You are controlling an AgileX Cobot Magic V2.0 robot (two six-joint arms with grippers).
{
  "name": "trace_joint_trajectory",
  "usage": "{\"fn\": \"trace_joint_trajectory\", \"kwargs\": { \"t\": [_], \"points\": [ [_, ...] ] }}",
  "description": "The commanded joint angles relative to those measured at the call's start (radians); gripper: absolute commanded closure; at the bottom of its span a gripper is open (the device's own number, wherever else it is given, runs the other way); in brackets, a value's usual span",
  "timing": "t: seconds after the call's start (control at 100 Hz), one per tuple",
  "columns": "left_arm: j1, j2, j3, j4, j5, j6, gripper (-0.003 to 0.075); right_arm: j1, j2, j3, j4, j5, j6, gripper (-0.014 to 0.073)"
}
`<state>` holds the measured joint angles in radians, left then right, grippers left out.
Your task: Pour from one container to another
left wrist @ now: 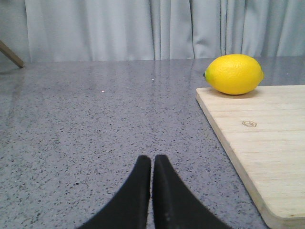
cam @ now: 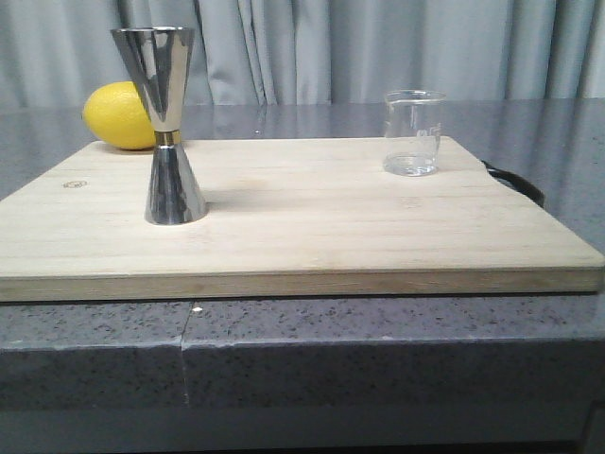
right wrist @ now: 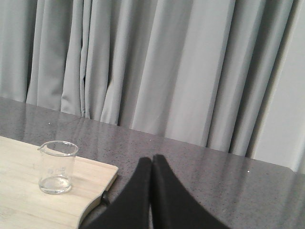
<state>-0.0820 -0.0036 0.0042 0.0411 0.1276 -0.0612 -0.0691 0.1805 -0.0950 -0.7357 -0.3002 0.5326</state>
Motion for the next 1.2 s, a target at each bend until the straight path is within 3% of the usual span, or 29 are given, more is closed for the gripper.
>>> {"fn": "trace_joint_trajectory", "kwargs": {
  "t": [0.0, 0.64, 0.69, 0.76, 0.82, 0.86, 0.93, 1.19],
  "points": [
    [0.003, -0.026, 0.035, -0.009, -0.073, 0.001, 0.0739, 0.001, 0.007, -0.027, 0.014, -0.054, -0.002, 0.0669],
    [0.003, -0.026, 0.035, -0.009, -0.073, 0.001, 0.0739, 0.026, 0.007, -0.027, 0.019, -0.051, -0.015, 0.0669],
    [0.003, -0.026, 0.035, -0.009, -0.073, 0.001, 0.0739, 0.032, 0.009, -0.027, 0.086, -0.046, -0.015, 0.0669],
    [0.003, -0.026, 0.035, -0.009, -0.073, 0.001, 0.0739, 0.048, 0.009, -0.027, 0.370, 0.003, -0.039, 0.0669],
    [0.003, -0.026, 0.035, -0.009, -0.073, 0.001, 0.0739, 0.066, 0.009, -0.027, 0.643, 0.076, -0.234, 0.0669],
    [0.003, -0.026, 0.035, -0.009, -0.073, 0.001, 0.0739, 0.072, 0.006, -0.027, 0.736, 0.122, -0.363, 0.0669],
    [0.003, -0.026, 0.035, -0.009, -0.073, 0.001, 0.0739, 0.072, -0.013, -0.026, 0.746, 0.196, -0.441, 0.0669],
    [0.003, -0.026, 0.035, -0.009, -0.073, 0.001, 0.0739, 0.072, -0.109, 0.036, 0.660, 0.261, -0.445, 0.0669]
  ]
}}
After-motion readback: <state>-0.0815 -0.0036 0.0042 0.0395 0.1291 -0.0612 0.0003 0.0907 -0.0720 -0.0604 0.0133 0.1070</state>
